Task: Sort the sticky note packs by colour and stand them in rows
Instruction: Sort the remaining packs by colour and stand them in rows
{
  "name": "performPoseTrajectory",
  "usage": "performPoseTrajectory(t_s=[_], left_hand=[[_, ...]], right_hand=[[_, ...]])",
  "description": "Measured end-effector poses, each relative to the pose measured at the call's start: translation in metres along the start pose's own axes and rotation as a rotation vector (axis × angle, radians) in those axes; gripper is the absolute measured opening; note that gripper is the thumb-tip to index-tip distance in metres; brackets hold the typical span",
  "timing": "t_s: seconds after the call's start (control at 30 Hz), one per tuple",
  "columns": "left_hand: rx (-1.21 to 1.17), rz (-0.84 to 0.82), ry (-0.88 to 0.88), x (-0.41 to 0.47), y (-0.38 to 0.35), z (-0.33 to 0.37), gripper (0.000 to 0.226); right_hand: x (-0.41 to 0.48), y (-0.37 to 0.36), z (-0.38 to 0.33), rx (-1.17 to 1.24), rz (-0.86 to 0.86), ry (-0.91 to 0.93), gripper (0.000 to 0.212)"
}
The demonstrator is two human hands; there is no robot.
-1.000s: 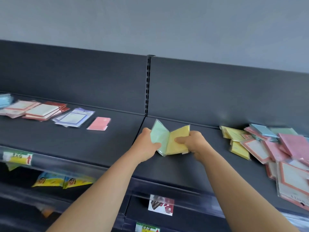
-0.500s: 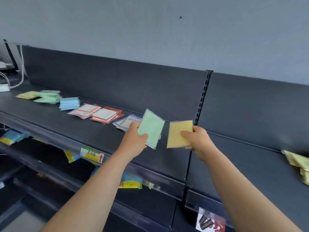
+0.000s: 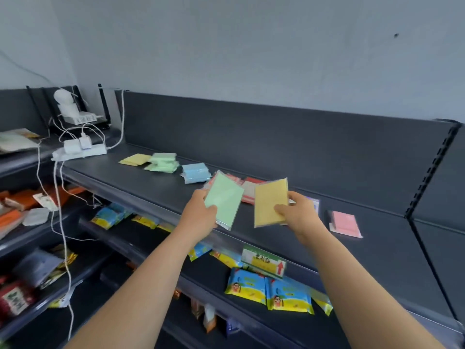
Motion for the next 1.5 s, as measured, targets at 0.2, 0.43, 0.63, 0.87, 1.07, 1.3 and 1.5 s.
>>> performPoseTrajectory(t_s=[0.2, 0.43, 0.63, 0.87, 1.07, 1.3, 1.5], left_hand=[[0.006, 0.041, 0.034, 0.043, 0.041, -0.035, 0.022], [-0.011, 0.162, 0.039, 0.103, 0.066, -0.058, 0.021], [-0.038, 0.303, 0.027, 0.175, 0.083, -0.06, 0.026], [0.0, 0.334, 0.004, 0.254, 0.092, -0.069, 0.026], [0.148, 0.337, -0.066, 0.321, 0.098, -0.078, 0.018], [0.383, 0.105, -0.144, 0.391, 0.088, -0.104, 0.016], [0.501, -0.063, -0.235, 0.422, 0.091, -0.128, 0.03]], right_hand=[[0.001, -0.066, -0.01, -0.045, -0.004, 0.027, 0.042], [0.032, -0.129, -0.032, -0.041, -0.052, 0.06, 0.036], [0.075, -0.178, -0.062, -0.047, -0.095, 0.115, 0.023], [0.12, -0.239, -0.087, -0.03, -0.131, 0.11, 0.023], [0.142, -0.273, -0.094, -0.062, -0.089, 0.098, 0.018], [0.157, -0.317, -0.104, -0.032, 0.038, 0.067, 0.019], [0.158, -0.349, -0.109, -0.014, 0.143, 0.014, 0.03]])
Point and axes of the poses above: each hand's wrist, its own x-axis towards the middle knuckle, its own y-axis out of the back of the hand, z = x × y, the point moved 1 cm from there along x, towards the middle knuckle, and after that the axes turned 14 degrees about z, right-handed, at the moved point
